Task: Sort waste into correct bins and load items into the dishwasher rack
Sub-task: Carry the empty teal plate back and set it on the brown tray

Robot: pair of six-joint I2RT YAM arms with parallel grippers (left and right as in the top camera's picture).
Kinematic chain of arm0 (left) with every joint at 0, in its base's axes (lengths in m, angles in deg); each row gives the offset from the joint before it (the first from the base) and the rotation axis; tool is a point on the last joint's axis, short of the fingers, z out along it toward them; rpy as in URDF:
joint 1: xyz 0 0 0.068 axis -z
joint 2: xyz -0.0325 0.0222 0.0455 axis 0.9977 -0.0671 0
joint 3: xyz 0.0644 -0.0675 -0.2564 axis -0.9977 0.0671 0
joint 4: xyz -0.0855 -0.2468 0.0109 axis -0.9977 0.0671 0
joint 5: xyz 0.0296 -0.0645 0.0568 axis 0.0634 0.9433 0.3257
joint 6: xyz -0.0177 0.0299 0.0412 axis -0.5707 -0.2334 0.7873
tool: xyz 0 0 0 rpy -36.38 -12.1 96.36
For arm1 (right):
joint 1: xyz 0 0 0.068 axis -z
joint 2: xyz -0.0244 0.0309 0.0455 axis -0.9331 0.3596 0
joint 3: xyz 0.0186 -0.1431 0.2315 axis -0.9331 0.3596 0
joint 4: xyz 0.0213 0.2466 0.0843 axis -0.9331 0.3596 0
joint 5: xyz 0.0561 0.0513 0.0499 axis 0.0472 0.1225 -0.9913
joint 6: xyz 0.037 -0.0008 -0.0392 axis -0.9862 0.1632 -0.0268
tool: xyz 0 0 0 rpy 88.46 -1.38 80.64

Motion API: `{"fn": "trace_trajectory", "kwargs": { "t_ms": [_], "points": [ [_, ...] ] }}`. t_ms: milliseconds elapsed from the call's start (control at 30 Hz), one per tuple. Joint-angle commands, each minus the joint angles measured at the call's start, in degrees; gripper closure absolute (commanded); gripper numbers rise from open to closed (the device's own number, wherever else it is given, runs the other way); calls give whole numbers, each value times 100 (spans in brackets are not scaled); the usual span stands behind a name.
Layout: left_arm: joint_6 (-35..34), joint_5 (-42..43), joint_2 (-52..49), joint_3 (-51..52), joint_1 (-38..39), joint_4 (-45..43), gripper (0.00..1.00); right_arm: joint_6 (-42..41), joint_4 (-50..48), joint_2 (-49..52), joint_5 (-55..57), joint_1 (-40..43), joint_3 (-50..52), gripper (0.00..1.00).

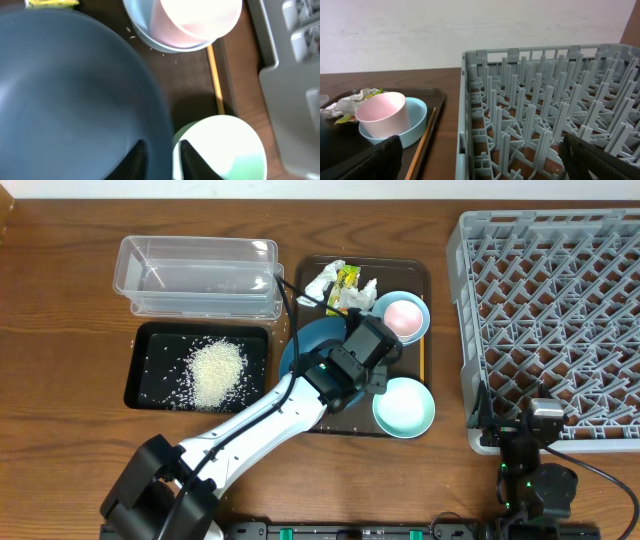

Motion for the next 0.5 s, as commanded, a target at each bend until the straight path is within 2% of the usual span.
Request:
{"fn": "trace_trajectory", "kwargs": {
  "t_ms": [0,133,233,367,467],
  "points": [
    [22,37,-37,-26,13,72,63,70,22,-9,-15,31,7,1],
    [170,35,4,-39,13,125,55,70,22,-9,-15,31,7,1],
    [691,35,160,-175,-15,232,44,70,22,-9,-15,31,7,1],
    [1561,31,367,-695,-238,680,34,70,22,-9,-15,31,7,1],
    [1676,37,352,-1364,-608,1263,28,70,22,-9,-15,31,7,1]
  ]
}}
